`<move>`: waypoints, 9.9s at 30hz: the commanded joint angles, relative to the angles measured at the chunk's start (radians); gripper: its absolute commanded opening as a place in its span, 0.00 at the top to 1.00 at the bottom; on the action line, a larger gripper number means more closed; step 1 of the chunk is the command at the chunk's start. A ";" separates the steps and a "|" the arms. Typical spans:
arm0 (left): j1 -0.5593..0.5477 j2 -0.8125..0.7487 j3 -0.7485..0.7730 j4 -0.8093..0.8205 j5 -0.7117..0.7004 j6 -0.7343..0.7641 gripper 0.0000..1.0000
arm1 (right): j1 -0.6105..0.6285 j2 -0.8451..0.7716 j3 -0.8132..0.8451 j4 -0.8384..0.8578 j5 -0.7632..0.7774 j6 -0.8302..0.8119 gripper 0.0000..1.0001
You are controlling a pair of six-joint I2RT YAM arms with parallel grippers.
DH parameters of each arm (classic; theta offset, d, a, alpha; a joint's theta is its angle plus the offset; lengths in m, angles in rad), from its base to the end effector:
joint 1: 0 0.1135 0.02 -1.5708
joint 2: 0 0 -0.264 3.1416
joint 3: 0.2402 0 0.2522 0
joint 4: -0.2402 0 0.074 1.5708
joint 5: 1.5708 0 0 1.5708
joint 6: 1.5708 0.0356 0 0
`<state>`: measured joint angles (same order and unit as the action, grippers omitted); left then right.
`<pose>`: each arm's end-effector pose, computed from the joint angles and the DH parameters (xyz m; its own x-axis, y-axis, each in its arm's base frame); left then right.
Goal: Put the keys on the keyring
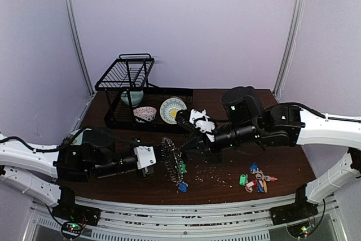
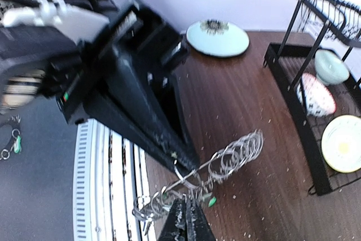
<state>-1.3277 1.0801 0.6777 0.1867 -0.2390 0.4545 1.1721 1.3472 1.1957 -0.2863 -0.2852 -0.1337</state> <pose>0.0685 -0.2412 0.2824 0.3433 0.3878 -0.8554 0.8199 0.3206 0.4744 0.1114 0.2902 0.3474 -0.0321 -0.4056 -0.9135 -0.9964 0.0844 -0.0025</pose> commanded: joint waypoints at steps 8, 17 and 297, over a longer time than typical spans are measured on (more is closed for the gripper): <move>0.005 -0.008 0.059 0.092 0.033 -0.075 1.00 | 0.006 -0.037 -0.044 0.119 -0.034 -0.045 1.00; 0.005 -0.003 0.065 0.091 0.038 -0.086 1.00 | 0.006 -0.036 -0.047 0.113 -0.045 -0.060 1.00; 0.004 -0.045 0.128 -0.048 -0.140 -0.526 1.00 | -0.065 -0.152 -0.173 0.306 0.056 0.098 0.64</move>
<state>-1.3277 1.0496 0.7914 0.0998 -0.2565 -0.0235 1.2278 1.1885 1.0363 0.0063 -0.1463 -0.2260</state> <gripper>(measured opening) 0.006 0.363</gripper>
